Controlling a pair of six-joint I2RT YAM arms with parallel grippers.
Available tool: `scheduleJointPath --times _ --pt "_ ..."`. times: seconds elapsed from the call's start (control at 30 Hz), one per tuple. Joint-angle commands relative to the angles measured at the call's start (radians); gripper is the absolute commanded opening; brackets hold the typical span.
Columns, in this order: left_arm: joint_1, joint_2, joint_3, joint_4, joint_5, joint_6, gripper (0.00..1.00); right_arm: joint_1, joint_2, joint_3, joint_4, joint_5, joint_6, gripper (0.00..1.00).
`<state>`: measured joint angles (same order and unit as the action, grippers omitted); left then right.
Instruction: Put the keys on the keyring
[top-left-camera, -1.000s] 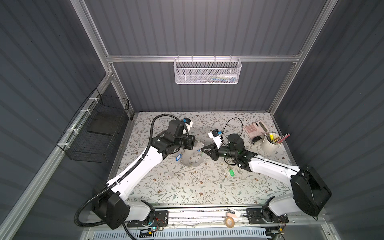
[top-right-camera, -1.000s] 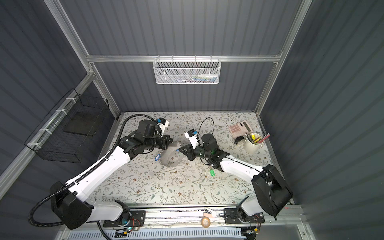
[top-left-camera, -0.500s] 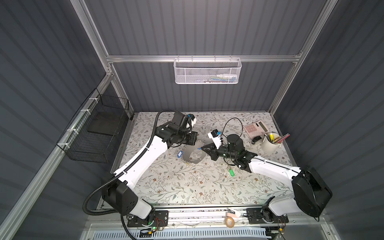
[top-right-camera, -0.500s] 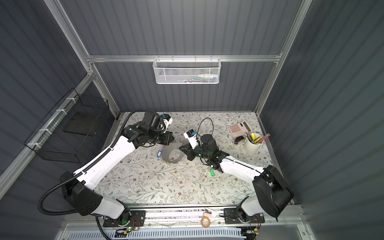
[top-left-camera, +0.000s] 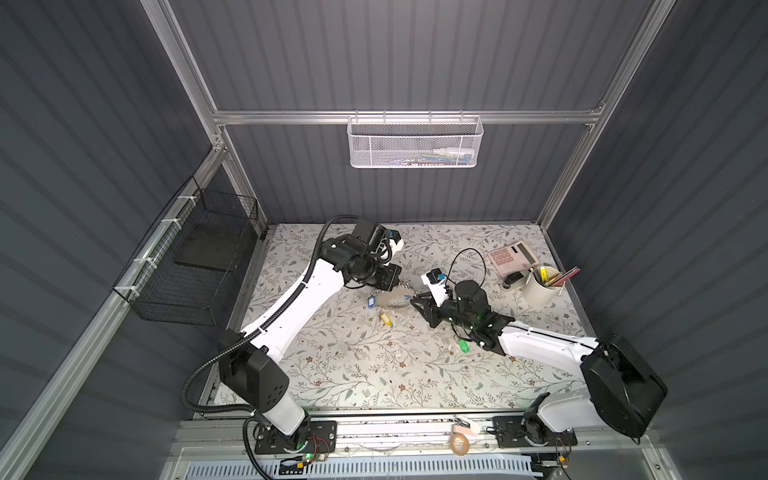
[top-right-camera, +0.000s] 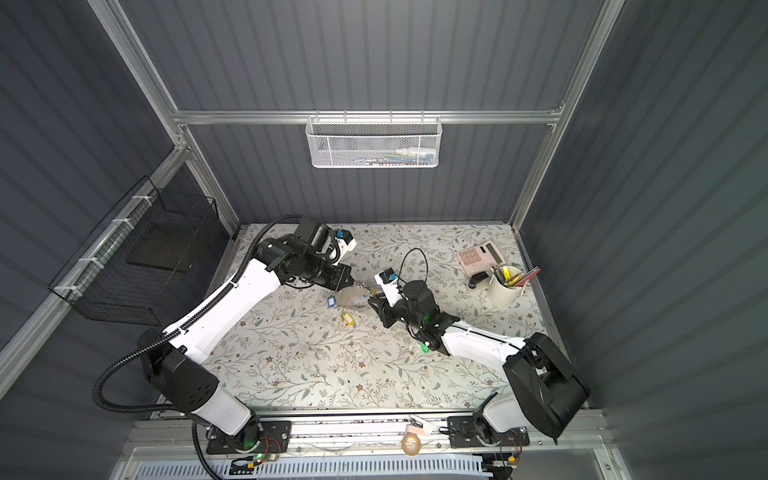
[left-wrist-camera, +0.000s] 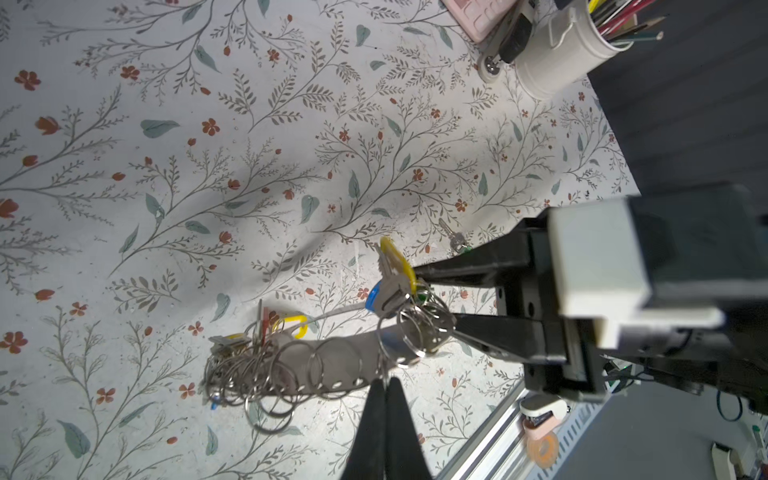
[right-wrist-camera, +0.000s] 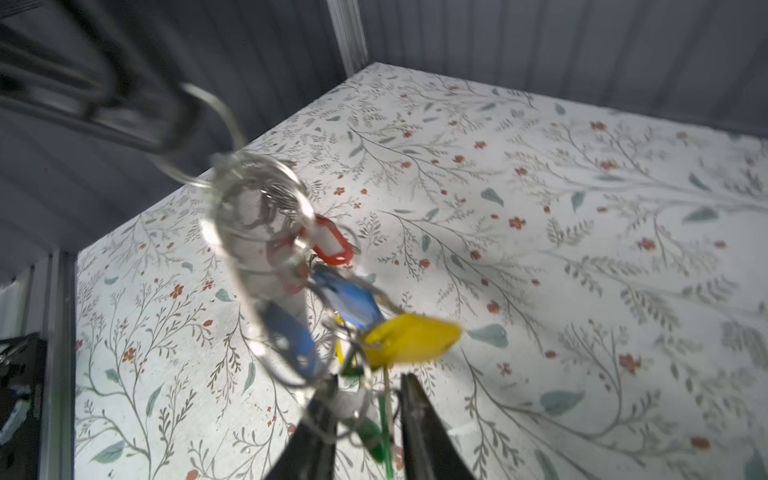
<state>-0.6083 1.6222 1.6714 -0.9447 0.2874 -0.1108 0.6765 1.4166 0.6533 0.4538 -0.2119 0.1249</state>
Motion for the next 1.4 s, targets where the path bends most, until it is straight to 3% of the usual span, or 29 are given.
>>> scheduleJointPath --times 0.0,0.17,0.3,0.57,0.83,1.0,1.2,1.37 --pt "-0.007 0.022 0.071 -0.047 0.061 0.086 0.00 -0.006 -0.003 -0.023 0.016 0.066 0.025 0.44" --pt "-0.008 0.064 0.113 -0.106 0.049 0.137 0.00 -0.065 -0.044 -0.071 0.083 -0.015 0.111 0.55" --pt "-0.013 0.079 0.127 -0.117 0.034 0.179 0.00 -0.177 -0.072 -0.105 0.146 -0.114 0.208 0.57" --pt "-0.033 0.103 0.115 -0.127 -0.009 0.269 0.00 -0.295 -0.103 -0.095 0.067 -0.106 0.254 0.60" --pt "-0.056 0.152 0.185 -0.169 -0.064 0.334 0.00 -0.319 -0.148 -0.083 0.024 -0.114 0.261 0.62" --pt "-0.073 0.132 0.141 -0.167 -0.075 0.431 0.00 -0.320 -0.130 -0.072 0.081 -0.219 0.273 0.63" --pt "-0.144 0.095 0.067 -0.176 -0.136 0.562 0.00 -0.319 -0.072 -0.063 0.207 -0.365 0.286 0.63" --pt "-0.152 0.105 0.076 -0.212 -0.125 0.622 0.00 -0.316 -0.020 -0.106 0.416 -0.449 0.330 0.61"
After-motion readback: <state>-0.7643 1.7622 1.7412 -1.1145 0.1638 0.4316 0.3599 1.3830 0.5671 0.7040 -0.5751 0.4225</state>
